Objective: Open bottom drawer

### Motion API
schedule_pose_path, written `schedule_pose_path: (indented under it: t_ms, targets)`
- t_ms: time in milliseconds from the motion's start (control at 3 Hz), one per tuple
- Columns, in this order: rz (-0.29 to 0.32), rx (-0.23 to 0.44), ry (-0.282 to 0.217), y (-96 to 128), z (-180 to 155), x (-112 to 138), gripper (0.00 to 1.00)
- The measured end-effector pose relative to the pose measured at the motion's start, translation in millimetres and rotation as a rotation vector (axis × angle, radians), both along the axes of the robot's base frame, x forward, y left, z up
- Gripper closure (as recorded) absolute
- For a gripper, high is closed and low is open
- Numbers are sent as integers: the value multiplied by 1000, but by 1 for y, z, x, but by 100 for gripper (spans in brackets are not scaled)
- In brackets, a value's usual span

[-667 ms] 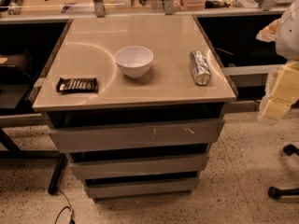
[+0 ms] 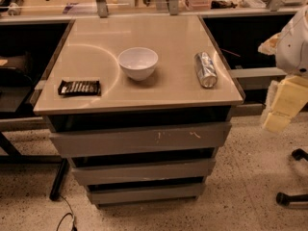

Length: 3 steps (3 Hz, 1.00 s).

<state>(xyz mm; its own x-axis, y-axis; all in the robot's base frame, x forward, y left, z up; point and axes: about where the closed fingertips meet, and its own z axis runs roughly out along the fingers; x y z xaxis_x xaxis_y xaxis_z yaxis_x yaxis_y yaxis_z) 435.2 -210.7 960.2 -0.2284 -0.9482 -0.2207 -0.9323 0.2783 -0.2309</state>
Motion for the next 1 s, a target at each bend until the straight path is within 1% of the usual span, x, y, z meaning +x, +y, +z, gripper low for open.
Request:
schedule_pose_path:
  t_ms: [333, 667, 1000]
  targets:
    - [-5, 32, 45, 12, -38, 0, 0]
    - [6, 59, 122, 31, -113, 6, 0]
    - [6, 59, 122, 31, -113, 6, 0]
